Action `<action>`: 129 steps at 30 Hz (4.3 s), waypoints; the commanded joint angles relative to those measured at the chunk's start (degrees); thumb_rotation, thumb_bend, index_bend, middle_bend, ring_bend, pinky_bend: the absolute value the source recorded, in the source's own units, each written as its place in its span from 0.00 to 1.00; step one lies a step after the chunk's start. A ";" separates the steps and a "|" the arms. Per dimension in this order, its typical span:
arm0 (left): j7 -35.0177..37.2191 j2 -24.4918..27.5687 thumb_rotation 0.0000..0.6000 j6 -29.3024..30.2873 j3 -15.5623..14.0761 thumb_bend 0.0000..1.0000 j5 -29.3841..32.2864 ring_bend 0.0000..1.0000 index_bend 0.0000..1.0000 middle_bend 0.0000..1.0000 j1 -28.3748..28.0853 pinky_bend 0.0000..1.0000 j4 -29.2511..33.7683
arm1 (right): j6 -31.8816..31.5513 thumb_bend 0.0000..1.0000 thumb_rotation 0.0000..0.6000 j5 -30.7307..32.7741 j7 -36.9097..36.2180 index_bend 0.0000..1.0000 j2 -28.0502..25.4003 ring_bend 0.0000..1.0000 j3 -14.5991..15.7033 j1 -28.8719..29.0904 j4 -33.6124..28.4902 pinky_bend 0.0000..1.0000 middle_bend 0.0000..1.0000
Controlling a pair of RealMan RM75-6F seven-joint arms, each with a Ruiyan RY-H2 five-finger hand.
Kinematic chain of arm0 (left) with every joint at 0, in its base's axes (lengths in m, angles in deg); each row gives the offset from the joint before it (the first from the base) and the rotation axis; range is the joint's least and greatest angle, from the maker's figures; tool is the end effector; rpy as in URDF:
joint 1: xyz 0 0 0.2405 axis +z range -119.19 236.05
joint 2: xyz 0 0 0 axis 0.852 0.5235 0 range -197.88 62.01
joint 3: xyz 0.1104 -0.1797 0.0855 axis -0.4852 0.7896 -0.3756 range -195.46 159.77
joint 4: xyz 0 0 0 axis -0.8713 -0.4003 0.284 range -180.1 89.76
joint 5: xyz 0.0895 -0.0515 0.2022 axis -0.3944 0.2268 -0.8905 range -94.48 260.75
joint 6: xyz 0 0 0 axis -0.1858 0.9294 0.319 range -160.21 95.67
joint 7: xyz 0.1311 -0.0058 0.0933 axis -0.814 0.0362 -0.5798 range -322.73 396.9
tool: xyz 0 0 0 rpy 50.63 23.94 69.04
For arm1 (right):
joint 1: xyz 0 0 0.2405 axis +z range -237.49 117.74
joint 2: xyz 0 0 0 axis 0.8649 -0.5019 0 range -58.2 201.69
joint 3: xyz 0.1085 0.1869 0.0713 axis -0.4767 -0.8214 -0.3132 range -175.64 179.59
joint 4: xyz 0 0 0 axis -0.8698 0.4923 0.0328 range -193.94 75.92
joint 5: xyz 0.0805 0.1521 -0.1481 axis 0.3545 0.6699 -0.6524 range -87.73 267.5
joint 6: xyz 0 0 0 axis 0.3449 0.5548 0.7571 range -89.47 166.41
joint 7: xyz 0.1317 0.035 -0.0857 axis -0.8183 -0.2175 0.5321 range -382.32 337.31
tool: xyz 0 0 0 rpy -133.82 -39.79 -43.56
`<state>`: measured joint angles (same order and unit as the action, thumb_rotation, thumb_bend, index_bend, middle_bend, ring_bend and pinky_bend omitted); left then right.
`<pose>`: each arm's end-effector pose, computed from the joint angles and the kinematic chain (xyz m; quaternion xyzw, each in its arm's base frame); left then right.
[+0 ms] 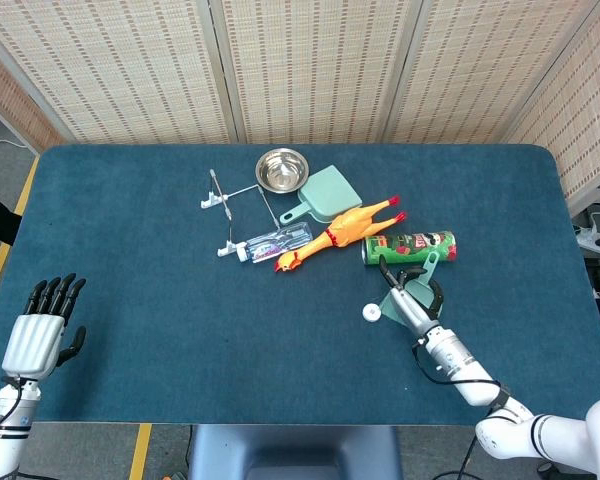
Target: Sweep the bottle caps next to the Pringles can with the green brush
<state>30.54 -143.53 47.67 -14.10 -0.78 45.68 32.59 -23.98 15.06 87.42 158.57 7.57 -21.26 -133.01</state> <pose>-0.3003 0.2456 0.0871 -0.6458 -0.3263 -0.3513 0.5942 -0.2145 -0.3119 -0.0315 0.7492 0.3996 -0.1297 0.5120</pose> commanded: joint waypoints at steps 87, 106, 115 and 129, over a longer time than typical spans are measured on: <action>0.14 0.23 1.00 0.15 -1.32 0.45 -2.42 0.00 0.00 0.00 -0.30 0.07 1.07 | -3.73 0.52 1.00 -8.61 9.68 0.88 6.78 0.54 -2.99 -3.00 5.73 0.09 0.84; -1.21 -0.30 1.00 -0.02 -1.61 0.45 -2.39 0.00 0.00 0.00 -0.25 0.07 1.02 | -3.43 0.52 1.00 -7.28 7.79 0.88 6.92 0.54 -4.18 -4.33 14.39 0.10 0.84; -1.34 -0.35 1.00 -0.02 -1.57 0.45 -2.30 0.00 0.00 0.00 -0.22 0.07 0.96 | -4.59 0.52 1.00 -7.45 4.35 0.88 6.83 0.54 -5.00 -4.78 17.33 0.11 0.84; -2.34 -0.87 1.00 -0.38 -1.79 0.45 -2.51 0.00 0.00 0.00 -0.44 0.07 1.04 | -15.00 0.52 1.00 -10.82 -10.48 0.88 -1.41 0.54 -5.87 -9.52 2.36 0.11 0.85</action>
<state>28.21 -144.40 47.29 -15.89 -3.27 45.25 33.61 -37.40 5.11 78.66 158.29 1.82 -29.72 -129.01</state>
